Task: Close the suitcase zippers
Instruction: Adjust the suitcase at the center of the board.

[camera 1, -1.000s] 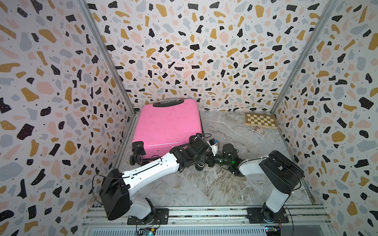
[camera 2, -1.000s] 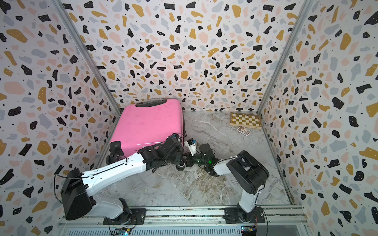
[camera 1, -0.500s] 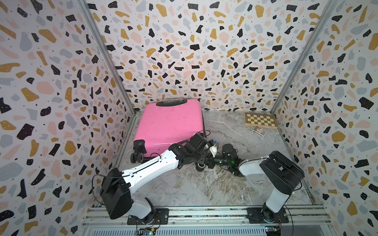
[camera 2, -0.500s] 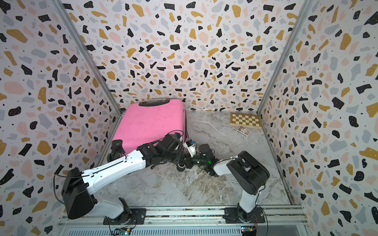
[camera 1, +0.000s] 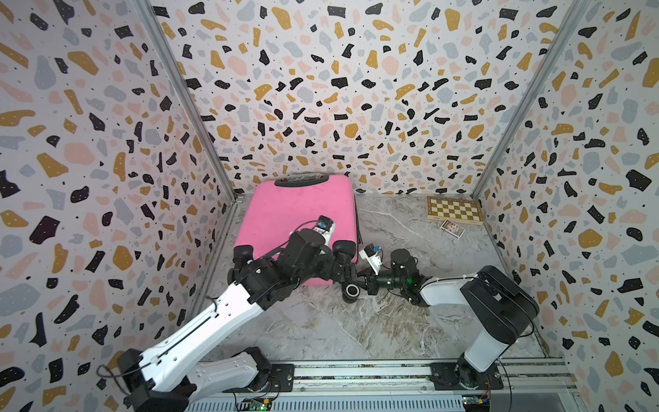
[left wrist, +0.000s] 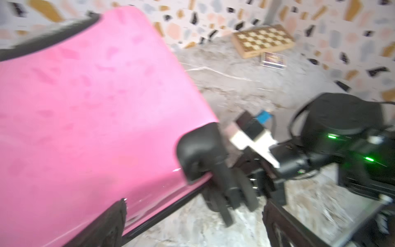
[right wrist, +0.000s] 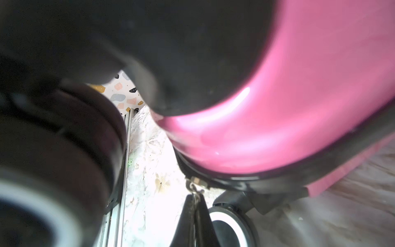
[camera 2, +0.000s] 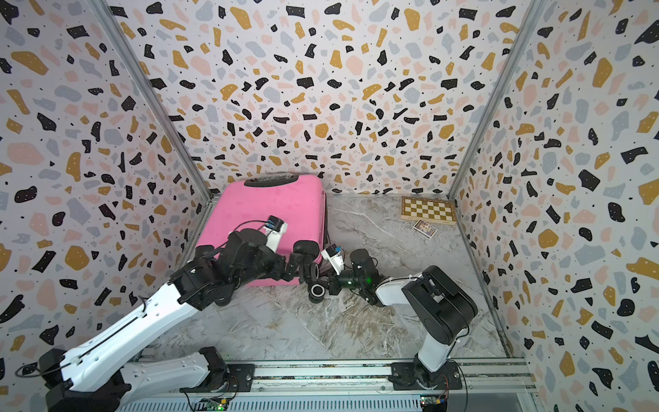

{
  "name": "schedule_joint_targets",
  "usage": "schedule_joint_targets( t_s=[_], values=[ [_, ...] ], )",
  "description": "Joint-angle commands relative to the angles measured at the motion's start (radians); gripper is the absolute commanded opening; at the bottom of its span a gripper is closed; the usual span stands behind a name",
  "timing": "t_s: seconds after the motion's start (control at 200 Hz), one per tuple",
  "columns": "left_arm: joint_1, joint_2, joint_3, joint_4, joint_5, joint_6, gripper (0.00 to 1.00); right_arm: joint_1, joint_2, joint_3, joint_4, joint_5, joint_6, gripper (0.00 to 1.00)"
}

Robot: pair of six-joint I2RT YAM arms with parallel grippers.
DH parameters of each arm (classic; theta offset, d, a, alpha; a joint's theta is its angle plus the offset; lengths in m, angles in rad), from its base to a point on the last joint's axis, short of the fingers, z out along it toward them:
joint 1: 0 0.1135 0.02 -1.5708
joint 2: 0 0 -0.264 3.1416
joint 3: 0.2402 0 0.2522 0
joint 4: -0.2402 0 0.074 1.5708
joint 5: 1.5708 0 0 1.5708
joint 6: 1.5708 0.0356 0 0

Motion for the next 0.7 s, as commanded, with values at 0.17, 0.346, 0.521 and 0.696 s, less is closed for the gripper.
schedule_joint_targets(
  t_s=[0.17, 0.346, 0.521, 0.696],
  values=[
    [0.354, -0.148, -0.066, -0.267, -0.284, -0.108, 1.0, -0.056, -0.055, 0.021, -0.035, -0.06, -0.033, 0.0],
    [0.528, -0.195, -0.109, -0.282, -0.224, -0.096, 1.0, -0.057, -0.055, 0.033, -0.059, -0.059, -0.047, 0.0],
    [0.713, -0.199, -0.152, -0.304, -0.075, -0.064, 1.0, -0.063, -0.047, 0.044, -0.068, -0.054, -0.05, 0.0],
    [0.813, -0.193, -0.198, -0.259, 0.123, -0.046, 1.0, -0.075, -0.047, 0.057, -0.093, -0.054, -0.063, 0.0]
  ],
)
